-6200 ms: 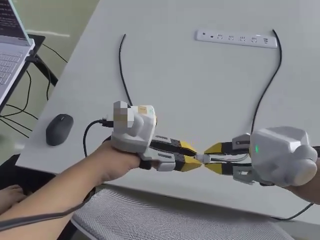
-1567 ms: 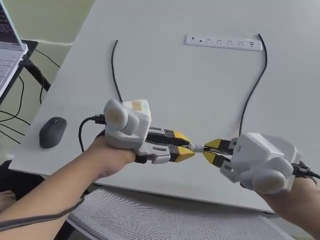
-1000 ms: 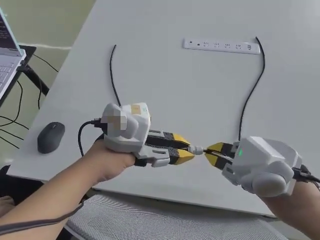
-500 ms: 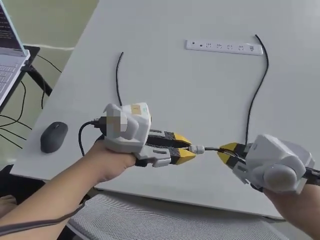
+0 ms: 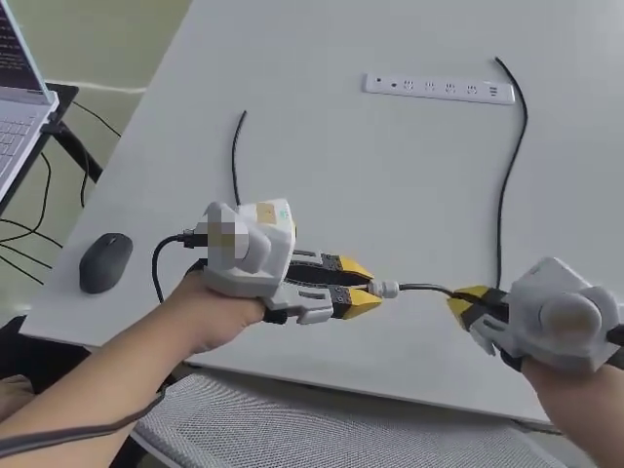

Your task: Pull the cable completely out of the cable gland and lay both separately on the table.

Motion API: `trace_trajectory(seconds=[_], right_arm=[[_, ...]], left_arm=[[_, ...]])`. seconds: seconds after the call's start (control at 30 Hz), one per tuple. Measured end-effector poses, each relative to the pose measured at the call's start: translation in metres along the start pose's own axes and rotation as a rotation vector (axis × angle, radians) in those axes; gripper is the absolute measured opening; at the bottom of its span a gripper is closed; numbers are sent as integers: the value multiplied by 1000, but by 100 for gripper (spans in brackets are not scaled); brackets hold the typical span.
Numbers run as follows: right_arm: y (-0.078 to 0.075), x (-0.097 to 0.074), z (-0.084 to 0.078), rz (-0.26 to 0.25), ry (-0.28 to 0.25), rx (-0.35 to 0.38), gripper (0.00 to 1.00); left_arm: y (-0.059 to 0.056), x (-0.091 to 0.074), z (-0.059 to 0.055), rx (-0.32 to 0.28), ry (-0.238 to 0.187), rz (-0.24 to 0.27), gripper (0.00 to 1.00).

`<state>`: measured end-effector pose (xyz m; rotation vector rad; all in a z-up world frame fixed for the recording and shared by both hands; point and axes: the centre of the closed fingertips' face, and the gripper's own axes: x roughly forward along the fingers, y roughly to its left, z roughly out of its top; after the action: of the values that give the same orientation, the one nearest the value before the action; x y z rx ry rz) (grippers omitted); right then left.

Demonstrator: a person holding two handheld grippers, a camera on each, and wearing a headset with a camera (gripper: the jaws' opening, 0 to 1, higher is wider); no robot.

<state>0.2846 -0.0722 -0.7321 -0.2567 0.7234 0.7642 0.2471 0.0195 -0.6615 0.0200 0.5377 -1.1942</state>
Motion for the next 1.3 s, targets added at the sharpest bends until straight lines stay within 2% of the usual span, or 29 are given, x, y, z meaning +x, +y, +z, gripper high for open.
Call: trace_trajectory(seconds=[0.07, 0.2, 0.3, 0.43, 0.47, 0.5, 0.53, 0.73, 0.83, 0.93, 1.03, 1.17, 1.3], right_arm=[[-7, 1, -9, -28, 18, 57, 0], [-18, 2, -26, -74, 48, 116, 0], [-19, 1, -31, -76, 54, 156, 0], [-16, 1, -31, -74, 50, 141, 0], [-15, 1, -29, -70, 39, 141, 0], [-11, 1, -25, -43, 6, 156, 0], [-11, 0, -26, -37, 13, 168, 0], [-11, -1, -24, -42, 3, 119, 1], [-11, -3, -23, -50, 1, 65, 1], [-9, -8, -17, -61, 1, -62, 2], [3, -13, -7, -39, -15, -192, 5], [22, -19, 12, -17, -41, -318, 9], [41, -19, 28, 16, -68, -377, 12]], left_arm=[[0, 0, 0, -1, 0, -1, 15], [-1, 1, 0, 0, 4, -3, 15], [-1, 3, -1, 4, 7, -2, 15], [0, 4, -1, 7, 9, 1, 15], [0, 4, 0, 6, 7, 2, 15], [0, 4, 0, 5, 5, 3, 15], [1, 4, 0, 4, 5, 5, 15], [2, 2, 0, 12, 3, 12, 15], [1, 1, 2, 11, 1, 12, 15], [0, 0, 4, 17, 2, 12, 15], [1, 0, 4, 17, 7, 8, 15], [2, 2, 3, 25, 15, 6, 15], [3, 5, 2, 33, 23, 1, 15]])
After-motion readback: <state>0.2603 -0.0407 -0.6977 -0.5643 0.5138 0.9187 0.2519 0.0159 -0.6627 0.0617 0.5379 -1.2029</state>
